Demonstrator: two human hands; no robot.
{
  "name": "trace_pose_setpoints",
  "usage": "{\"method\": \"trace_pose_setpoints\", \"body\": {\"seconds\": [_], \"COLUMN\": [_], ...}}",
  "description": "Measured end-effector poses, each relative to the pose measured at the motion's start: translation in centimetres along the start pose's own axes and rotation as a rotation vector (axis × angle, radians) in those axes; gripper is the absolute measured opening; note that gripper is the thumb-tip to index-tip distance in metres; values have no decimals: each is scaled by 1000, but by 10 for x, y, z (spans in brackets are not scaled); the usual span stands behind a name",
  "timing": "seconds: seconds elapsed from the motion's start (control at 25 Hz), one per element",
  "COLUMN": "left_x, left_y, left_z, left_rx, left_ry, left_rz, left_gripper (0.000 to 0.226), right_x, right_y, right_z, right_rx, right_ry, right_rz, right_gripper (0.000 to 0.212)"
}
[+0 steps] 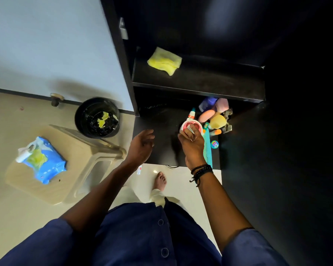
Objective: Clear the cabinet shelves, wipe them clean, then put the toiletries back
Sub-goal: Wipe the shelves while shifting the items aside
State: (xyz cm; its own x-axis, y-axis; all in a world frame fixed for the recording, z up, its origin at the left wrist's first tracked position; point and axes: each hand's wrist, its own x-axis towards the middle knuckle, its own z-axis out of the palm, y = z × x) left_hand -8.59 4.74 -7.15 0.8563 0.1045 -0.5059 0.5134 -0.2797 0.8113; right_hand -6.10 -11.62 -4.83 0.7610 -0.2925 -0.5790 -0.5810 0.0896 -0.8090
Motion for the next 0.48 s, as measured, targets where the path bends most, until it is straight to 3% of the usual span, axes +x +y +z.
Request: {"method": "trace_pose_setpoints", "body": {"seconds": [0.24,0.48], "left_x": [-26,-40], "left_y": [-54,-115], "left_z": [-76,-141], "left_rx": [3,-14], "left_ry": [206,290], "left_rz": [-82,-231], "left_gripper": [43,51], "right_x": [-55,-76], "right_y": [19,70], "right_z": [87,168], "right_rx": [-163,-377], "right_ry": [-320,-469], "right_rz": [86,148], "right_gripper": [77,79]}}
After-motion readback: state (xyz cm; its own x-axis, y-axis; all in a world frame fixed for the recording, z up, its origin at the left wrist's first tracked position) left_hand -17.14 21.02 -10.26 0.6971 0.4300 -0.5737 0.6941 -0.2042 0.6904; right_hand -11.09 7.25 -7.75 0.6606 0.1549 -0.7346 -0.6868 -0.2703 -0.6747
